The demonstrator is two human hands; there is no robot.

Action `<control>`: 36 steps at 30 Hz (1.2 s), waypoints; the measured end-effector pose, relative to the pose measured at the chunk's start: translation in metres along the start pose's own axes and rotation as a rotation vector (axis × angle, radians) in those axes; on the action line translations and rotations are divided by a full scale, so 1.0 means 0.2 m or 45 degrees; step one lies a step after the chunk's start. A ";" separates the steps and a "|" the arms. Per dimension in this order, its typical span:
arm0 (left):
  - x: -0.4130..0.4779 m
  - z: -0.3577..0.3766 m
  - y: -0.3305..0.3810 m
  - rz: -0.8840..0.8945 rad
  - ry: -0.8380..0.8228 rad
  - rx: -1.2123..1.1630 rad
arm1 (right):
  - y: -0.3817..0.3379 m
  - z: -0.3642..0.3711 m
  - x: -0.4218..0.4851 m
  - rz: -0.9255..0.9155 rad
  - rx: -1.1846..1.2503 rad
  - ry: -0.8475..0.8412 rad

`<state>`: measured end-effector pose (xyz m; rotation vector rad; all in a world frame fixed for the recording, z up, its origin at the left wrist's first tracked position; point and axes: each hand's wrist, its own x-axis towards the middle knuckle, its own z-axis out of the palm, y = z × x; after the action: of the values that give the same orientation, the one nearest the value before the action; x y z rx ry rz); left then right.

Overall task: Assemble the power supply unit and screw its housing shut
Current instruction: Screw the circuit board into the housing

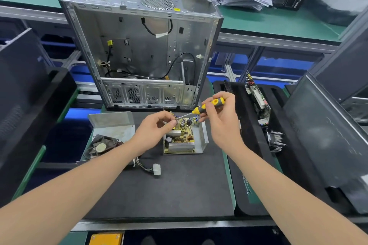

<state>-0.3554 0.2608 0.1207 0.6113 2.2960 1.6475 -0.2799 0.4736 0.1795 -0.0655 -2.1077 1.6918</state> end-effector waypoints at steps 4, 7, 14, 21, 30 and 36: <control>-0.01 0.00 0.00 0.032 0.036 0.145 | -0.03 0.00 0.01 -0.068 -0.046 -0.070; -0.02 0.01 0.01 0.027 0.041 0.071 | -0.04 -0.01 0.02 -0.049 -0.025 -0.049; -0.03 0.02 0.02 0.030 0.026 -0.003 | -0.04 -0.03 0.03 -0.065 -0.062 -0.070; -0.03 0.03 0.02 0.064 0.044 0.174 | -0.07 -0.02 0.02 -0.105 -0.166 -0.120; -0.04 0.00 0.01 0.342 0.032 0.574 | -0.12 0.02 -0.04 -0.142 -0.329 -0.241; -0.06 0.01 0.02 0.291 0.104 0.499 | -0.11 0.03 -0.03 -0.108 -0.219 -0.083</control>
<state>-0.3437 0.2580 0.1232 0.9359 2.7218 1.3325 -0.2709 0.4615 0.1964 0.0281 -2.2673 1.4801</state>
